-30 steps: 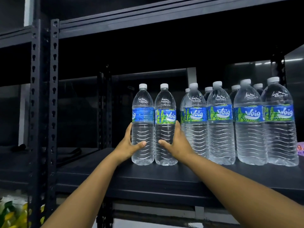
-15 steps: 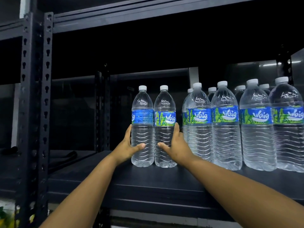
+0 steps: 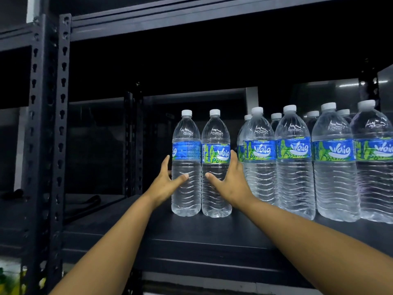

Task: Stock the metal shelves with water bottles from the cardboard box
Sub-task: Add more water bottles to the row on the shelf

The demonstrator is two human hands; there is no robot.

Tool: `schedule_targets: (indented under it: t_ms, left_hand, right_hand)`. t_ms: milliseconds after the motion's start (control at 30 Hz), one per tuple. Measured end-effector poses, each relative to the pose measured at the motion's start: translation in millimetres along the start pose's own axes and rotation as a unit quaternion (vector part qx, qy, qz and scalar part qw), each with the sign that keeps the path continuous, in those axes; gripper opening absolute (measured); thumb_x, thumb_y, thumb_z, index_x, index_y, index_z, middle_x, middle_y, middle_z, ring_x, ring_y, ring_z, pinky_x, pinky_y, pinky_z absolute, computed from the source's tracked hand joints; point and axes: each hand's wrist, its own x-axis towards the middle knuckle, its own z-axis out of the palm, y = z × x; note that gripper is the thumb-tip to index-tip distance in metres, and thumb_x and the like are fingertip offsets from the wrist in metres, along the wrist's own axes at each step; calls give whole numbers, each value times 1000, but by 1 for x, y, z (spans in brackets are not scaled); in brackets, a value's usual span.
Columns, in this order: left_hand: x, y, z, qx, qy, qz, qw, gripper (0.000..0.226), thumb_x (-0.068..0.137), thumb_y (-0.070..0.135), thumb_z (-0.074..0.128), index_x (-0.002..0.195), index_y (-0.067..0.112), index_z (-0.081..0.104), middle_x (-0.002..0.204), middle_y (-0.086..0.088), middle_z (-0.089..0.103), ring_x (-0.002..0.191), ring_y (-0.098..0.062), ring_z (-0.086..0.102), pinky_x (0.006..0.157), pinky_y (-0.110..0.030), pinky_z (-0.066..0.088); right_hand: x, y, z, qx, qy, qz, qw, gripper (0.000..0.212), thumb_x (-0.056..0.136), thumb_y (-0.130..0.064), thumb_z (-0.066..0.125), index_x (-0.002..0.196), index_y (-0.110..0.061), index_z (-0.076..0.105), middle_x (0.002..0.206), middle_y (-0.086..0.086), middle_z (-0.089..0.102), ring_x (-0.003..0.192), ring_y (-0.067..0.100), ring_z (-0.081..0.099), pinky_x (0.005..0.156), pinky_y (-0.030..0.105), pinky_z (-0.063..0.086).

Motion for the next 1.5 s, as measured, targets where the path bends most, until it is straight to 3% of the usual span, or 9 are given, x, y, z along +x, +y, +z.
schedule_targets:
  t_ms: [233,367,467,600,733,967,1067,1233,1500]
  left_hand:
    - [8,-11,7,-20,34,34,999,82,91,19,63,151,43,13,129,15,58,115,-2,59,106,-39,45]
    - [5,-15,9,-50,5,21,999,85,93,8,59,152,43,9,131,10,56,110,5,58,85,-17,48]
    - [4,-14,8,-46,12,31,998,86,92,10,62,152,43,11,128,10,57,112,1,57,79,-13,47]
    - [-2,-12,9,28,48,46,997,87,89,22,69,150,46,13,119,15,62,109,-1,60,96,-28,49]
    - [-6,-11,12,139,87,80,983,95,81,43,74,150,43,9,136,11,56,119,-9,55,98,-31,43]
    - [-2,-14,10,44,62,27,997,92,88,27,69,151,44,3,140,6,50,128,-14,50,109,-47,40]
    - [-3,-15,9,30,38,31,998,87,88,15,65,148,51,13,126,16,59,113,-2,59,103,-42,47]
    - [-7,-11,10,48,50,65,995,87,85,18,73,148,44,18,111,26,57,103,9,58,87,-20,46]
    - [-4,-13,11,27,31,45,998,93,87,17,71,151,41,8,118,22,53,107,10,53,90,-20,45]
  right_hand:
    - [2,4,9,20,27,-15,999,102,78,-48,73,152,-26,6,145,9,24,135,22,28,106,29,26]
    - [4,12,8,39,7,-12,999,104,76,-48,76,151,-35,5,142,6,24,131,22,35,100,28,29]
    - [5,13,8,32,13,-5,999,107,73,-51,77,150,-38,4,138,6,27,127,23,38,101,32,34]
    - [5,13,7,24,16,-6,1000,105,75,-48,77,150,-37,5,134,7,30,123,24,41,99,31,35]
    - [3,11,8,16,25,-11,1000,103,76,-47,76,151,-34,6,134,9,31,125,26,41,100,34,36]
    - [0,11,6,40,-1,-11,999,102,79,-45,73,151,-36,2,142,7,30,128,21,38,95,25,30]
    - [1,13,4,70,-22,-15,997,98,84,-37,71,152,-37,1,148,5,35,124,12,39,95,21,27]
    - [0,13,0,50,-14,-16,999,99,81,-36,75,152,-38,5,138,8,40,122,18,42,90,21,28]
    - [1,13,4,76,-28,1,997,100,83,-32,72,152,-33,0,148,5,28,134,17,31,98,19,22]
